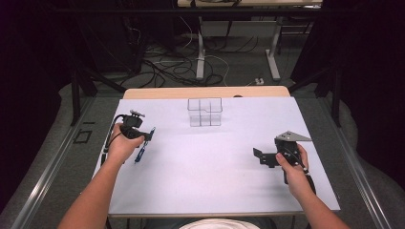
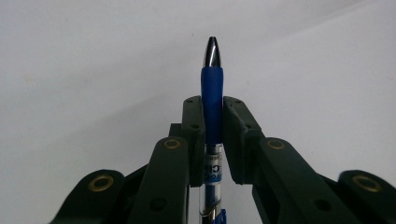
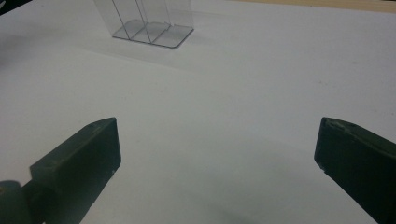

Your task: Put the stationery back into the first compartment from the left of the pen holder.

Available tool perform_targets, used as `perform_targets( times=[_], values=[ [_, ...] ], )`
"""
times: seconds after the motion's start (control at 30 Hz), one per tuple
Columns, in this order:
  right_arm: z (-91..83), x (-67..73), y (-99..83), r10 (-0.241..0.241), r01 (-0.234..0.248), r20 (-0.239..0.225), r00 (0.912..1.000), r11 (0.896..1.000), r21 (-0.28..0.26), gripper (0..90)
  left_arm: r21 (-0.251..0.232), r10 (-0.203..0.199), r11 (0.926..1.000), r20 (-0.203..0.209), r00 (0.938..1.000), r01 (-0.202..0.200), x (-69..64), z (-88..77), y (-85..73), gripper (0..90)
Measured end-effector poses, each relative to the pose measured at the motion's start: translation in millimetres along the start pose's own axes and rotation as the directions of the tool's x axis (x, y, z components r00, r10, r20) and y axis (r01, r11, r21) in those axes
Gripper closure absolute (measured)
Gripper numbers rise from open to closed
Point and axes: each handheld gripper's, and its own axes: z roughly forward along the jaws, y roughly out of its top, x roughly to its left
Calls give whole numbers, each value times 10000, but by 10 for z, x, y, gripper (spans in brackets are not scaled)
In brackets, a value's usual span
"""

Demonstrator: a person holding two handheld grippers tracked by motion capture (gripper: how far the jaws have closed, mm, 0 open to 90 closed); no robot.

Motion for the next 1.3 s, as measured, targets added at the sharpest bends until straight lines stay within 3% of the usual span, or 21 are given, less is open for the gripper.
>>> perform_targets(
  times=[0.13,0.37,0.53,0.6,0.83,1.1,1.3],
  values=[
    [0,1,0,11,-11,-14,10000,10000,10,0,-651,-236,9976,108,9997,242,22,-50,12,798],
    [0,-1,-1,-1,1,-14,10000,10000,29,0,-1669,-778,9828,138,9969,790,46,-101,15,799],
    [2,-3,-1,19,-19,-36,10000,10000,21,0,-2337,-900,9681,101,9959,899,36,-129,23,799],
    [4,-4,-2,32,-32,-56,10000,10000,28,0,-2745,-954,9571,32,9954,927,25,-127,24,800],
    [12,-4,-4,96,-95,-76,9999,9999,34,0,-3513,-982,9319,-48,9952,903,-2,-156,47,799],
    [17,-7,-7,82,-82,-68,9999,10000,29,0,-4090,-1137,9063,62,9935,1063,-33,-184,79,800],
    [20,5,-7,70,-69,-70,10000,10000,67,0,-4461,-1019,8890,282,9944,1037,-79,-206,111,800]
  ],
)
